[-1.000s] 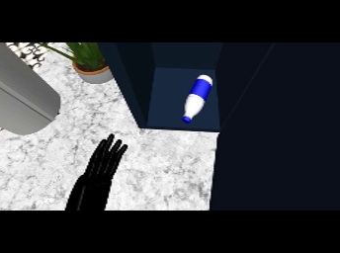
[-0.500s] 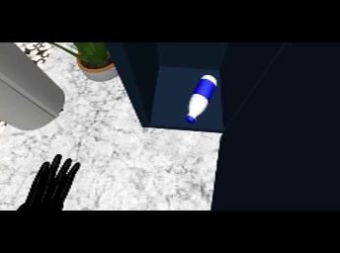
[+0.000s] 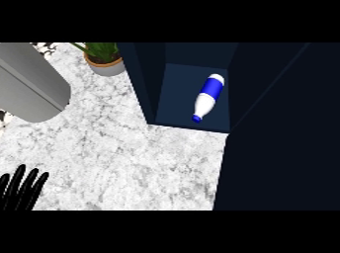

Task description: Pick up the bottled water, place it into the cabinet and close the cabinet

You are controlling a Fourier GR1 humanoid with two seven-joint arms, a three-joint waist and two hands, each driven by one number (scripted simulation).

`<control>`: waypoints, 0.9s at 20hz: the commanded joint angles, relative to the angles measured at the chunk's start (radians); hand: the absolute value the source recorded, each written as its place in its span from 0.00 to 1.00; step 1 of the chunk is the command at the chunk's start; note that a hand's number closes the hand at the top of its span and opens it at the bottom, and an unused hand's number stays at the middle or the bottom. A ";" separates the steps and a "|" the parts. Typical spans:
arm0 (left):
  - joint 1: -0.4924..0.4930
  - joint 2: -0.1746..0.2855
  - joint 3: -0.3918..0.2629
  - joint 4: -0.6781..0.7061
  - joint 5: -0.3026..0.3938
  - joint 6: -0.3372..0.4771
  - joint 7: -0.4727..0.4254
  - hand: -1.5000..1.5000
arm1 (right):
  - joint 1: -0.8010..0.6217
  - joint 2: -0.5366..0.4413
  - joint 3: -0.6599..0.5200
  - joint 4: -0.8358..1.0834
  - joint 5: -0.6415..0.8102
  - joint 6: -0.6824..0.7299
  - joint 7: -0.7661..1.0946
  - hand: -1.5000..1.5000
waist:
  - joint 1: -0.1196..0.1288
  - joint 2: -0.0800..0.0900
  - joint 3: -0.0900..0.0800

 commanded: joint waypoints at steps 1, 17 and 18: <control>0.020 0.034 0.016 0.020 0.008 -0.051 -0.011 0.00 | -0.137 -0.033 0.070 -0.112 0.050 0.083 0.154 1.00 | 0.037 0.010 -0.005; 0.003 0.112 0.084 0.010 0.040 -0.132 -0.005 0.00 | -0.475 0.185 0.099 0.079 -0.106 0.047 0.417 1.00 | 0.077 0.025 -0.007; 0.003 0.106 0.086 0.016 0.049 -0.135 -0.006 0.00 | -0.495 0.209 0.095 0.111 -0.110 0.041 0.429 1.00 | 0.079 0.028 -0.007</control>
